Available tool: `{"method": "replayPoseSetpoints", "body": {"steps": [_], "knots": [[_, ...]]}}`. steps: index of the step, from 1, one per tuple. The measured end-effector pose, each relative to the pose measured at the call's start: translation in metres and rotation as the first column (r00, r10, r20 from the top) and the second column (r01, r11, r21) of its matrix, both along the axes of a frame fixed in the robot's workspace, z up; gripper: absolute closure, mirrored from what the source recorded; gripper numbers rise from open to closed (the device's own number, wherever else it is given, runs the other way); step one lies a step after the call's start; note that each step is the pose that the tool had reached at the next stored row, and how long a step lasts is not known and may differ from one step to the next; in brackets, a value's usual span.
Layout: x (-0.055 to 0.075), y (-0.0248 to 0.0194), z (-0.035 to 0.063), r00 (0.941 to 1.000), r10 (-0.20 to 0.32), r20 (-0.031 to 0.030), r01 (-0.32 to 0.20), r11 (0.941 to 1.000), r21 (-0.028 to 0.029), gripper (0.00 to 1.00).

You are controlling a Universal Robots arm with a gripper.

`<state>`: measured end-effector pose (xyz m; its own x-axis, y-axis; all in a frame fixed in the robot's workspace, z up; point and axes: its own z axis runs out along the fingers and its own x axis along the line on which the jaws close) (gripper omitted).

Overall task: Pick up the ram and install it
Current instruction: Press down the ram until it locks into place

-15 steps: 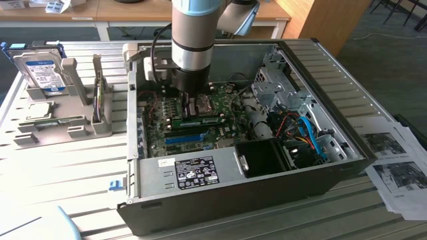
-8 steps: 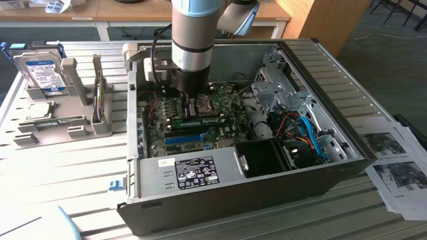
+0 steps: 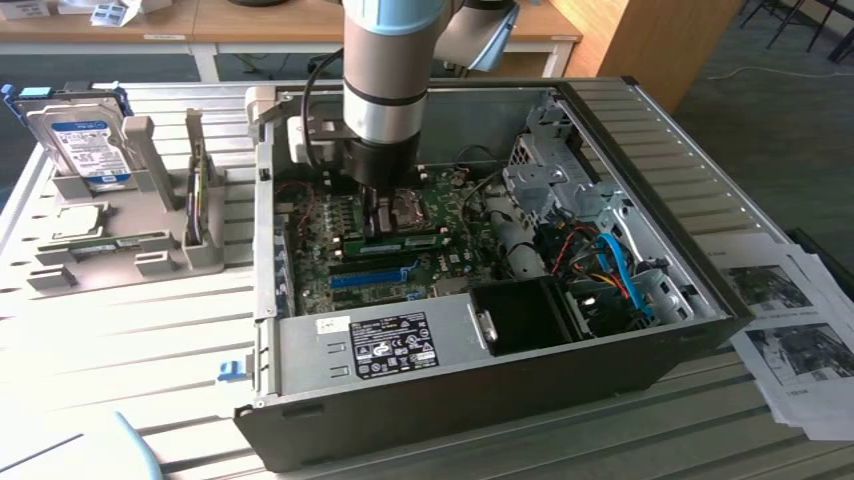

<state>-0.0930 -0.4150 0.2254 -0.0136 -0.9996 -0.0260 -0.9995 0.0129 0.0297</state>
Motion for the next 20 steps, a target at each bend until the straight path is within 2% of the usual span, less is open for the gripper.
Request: {"method": "replayPoseSetpoints", "body": {"steps": [20], "knots": [[0.0, -0.0001, -0.0027, 1.0, 0.0, -0.0001, 0.0, 1.0, -0.0001, 0.91]]}}
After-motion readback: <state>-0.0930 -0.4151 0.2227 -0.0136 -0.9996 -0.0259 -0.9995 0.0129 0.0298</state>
